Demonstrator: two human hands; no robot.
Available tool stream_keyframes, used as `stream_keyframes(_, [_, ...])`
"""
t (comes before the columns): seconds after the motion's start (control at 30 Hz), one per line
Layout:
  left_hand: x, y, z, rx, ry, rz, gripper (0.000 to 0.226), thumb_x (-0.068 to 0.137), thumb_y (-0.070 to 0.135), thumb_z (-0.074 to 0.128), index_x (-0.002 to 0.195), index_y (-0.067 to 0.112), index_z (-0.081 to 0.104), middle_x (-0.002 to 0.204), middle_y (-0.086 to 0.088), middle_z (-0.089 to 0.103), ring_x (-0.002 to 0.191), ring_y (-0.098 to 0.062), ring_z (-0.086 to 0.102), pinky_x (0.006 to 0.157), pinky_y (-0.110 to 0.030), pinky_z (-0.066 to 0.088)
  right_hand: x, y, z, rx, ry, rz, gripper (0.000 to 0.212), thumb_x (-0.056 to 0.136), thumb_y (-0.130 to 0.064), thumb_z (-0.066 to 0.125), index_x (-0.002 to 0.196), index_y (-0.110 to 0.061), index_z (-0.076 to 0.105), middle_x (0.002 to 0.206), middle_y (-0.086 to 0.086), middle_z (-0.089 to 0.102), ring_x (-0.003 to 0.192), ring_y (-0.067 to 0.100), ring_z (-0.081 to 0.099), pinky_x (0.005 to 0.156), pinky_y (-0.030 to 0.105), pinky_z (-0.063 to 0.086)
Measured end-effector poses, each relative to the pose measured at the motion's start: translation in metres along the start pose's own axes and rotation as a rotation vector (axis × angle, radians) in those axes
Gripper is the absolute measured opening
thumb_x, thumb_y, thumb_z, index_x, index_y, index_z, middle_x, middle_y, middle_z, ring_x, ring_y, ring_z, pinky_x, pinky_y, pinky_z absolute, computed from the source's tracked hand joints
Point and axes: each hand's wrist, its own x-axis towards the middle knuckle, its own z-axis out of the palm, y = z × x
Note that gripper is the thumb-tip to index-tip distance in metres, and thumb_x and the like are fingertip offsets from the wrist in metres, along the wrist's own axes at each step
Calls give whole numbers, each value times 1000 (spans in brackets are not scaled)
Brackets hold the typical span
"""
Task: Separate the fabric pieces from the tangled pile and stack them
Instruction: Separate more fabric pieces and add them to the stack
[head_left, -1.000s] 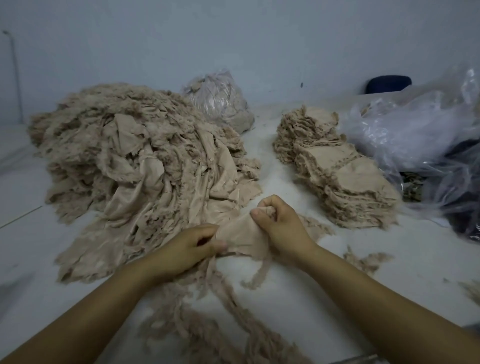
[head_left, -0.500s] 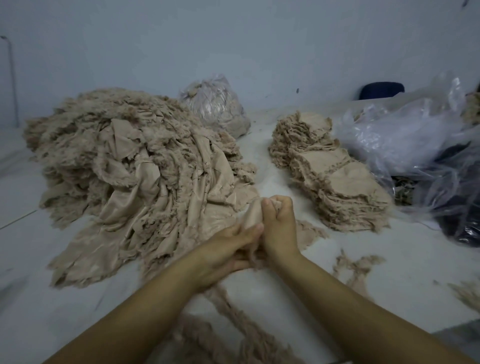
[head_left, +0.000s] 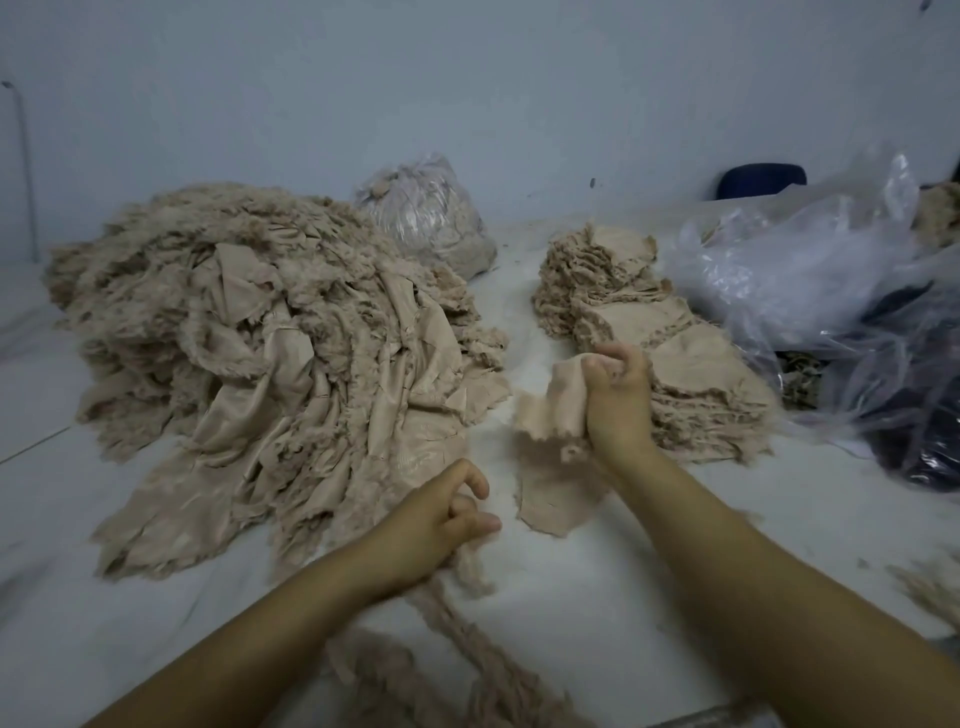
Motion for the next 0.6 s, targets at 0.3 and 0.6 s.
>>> stream_keyframes(0.3, [45, 27, 4, -425, 261, -126, 37, 80, 13, 73, 108, 20, 49, 86, -4, 67, 66, -11, 66, 60, -22, 52, 26, -11, -19, -246, -678, 48, 42, 85, -22, 71, 123, -31, 54, 82, 5, 63, 67, 14, 63, 60, 26, 52])
stream_keyframes(0.6, [48, 13, 22, -247, 305, -199, 16, 85, -2, 63, 80, 8, 51, 66, -14, 51, 55, -17, 58, 50, -25, 53, 2, 35, -26, -987, -509, -558, 21, 95, -21, 53, 115, -16, 57, 113, 5, 55, 109, 24, 49, 84, 31, 39])
